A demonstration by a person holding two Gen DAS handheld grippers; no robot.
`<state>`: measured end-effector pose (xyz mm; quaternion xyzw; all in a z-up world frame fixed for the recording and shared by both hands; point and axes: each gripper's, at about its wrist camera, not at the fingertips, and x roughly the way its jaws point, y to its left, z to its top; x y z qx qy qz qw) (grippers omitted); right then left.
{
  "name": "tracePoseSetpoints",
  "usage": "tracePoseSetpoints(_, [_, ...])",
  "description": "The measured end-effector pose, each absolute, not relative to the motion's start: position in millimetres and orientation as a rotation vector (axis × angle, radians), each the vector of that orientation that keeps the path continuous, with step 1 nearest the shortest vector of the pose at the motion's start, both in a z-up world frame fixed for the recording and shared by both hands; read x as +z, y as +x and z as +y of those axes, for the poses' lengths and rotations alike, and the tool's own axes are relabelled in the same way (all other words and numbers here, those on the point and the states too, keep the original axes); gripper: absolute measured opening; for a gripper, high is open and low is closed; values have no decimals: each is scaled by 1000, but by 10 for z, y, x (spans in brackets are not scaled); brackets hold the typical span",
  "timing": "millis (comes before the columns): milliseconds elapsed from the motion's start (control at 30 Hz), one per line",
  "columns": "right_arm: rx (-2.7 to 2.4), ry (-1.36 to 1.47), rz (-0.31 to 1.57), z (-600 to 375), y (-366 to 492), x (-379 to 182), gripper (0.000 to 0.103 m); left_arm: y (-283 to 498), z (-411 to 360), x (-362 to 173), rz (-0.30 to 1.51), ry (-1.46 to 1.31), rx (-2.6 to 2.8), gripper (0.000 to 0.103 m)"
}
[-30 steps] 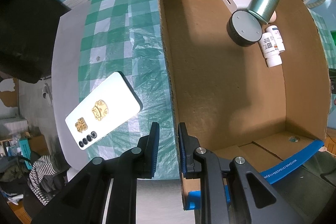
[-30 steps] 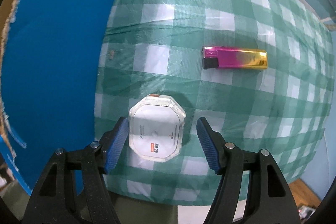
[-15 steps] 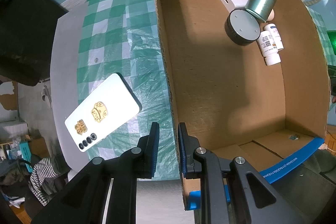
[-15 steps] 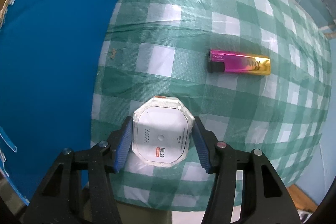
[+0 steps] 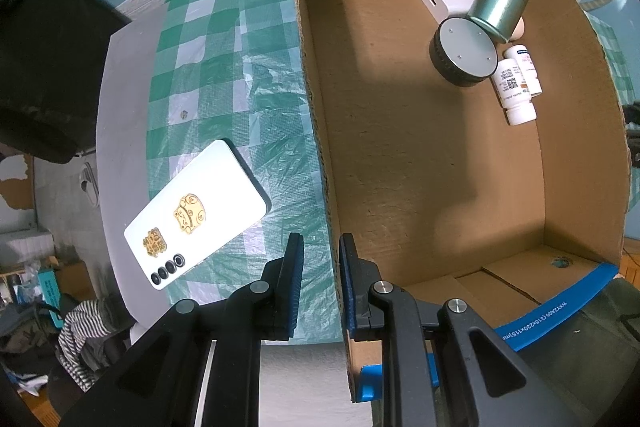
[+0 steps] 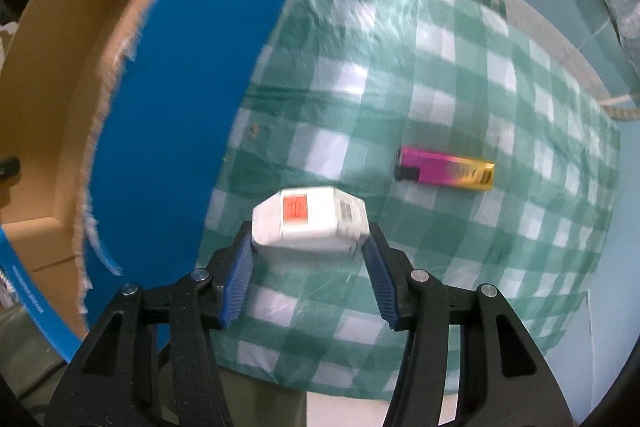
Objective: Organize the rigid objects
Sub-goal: 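Carry the white octagonal container into the box and release it on the tin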
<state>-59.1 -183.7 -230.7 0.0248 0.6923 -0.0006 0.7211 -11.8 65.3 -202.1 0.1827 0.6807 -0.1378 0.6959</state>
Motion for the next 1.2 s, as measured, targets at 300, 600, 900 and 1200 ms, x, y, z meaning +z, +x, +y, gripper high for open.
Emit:
tracePoseSetpoints(300, [34,23,1476,-1819,-416,-1872,53,-115,664,-2012,1519,402,-303,18])
tracePoseSetpoints(600, [83,-8,1427,-1817,-252,-1545,53,-112,673,-2006,1519,401,-303,18])
tracePoseSetpoints(900, [126,-77,1390,-1668,-50,-1341,53,-113,676,-2010,1519,401,-296,18])
tracePoseSetpoints(1200, [151,-78,1369,-1640,28,-1226,53,-108,684,-2006,1519,394,-289,18])
